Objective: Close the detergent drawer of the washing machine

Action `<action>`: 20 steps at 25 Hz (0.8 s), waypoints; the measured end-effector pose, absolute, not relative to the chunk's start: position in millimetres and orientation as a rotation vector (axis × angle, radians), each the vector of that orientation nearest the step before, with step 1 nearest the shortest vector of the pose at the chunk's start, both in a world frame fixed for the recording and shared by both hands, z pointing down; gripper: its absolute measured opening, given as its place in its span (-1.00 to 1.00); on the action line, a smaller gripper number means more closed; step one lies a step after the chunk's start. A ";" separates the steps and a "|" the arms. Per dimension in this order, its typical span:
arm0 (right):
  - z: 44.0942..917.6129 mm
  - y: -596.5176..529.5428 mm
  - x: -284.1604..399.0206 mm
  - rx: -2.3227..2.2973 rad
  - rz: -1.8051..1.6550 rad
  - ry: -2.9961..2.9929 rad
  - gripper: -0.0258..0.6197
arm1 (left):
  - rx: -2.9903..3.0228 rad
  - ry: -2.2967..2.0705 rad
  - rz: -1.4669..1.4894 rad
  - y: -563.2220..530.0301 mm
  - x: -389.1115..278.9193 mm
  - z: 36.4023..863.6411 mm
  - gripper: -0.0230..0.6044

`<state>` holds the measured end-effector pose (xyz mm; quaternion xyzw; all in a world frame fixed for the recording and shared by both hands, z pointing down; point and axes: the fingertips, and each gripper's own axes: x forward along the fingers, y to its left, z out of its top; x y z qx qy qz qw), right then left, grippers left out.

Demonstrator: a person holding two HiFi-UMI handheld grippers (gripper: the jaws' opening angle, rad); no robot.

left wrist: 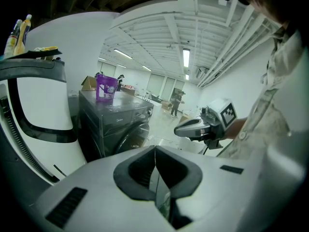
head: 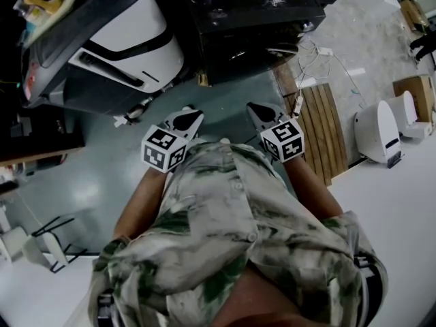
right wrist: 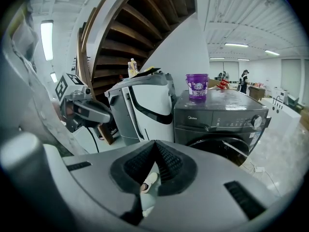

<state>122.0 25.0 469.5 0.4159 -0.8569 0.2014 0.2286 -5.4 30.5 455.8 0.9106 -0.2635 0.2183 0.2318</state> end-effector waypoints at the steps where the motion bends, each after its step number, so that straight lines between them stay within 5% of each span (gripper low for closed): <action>1: 469.1 24.7 122.5 1.145 0.553 -2.360 -0.85 | 2.504 -0.724 0.602 29.8 -4.7 455.7 -0.85; 20: 479.5 26.5 145.5 1.161 0.599 -2.347 -0.85 | 2.494 -0.690 0.635 27.7 19.2 463.2 -0.85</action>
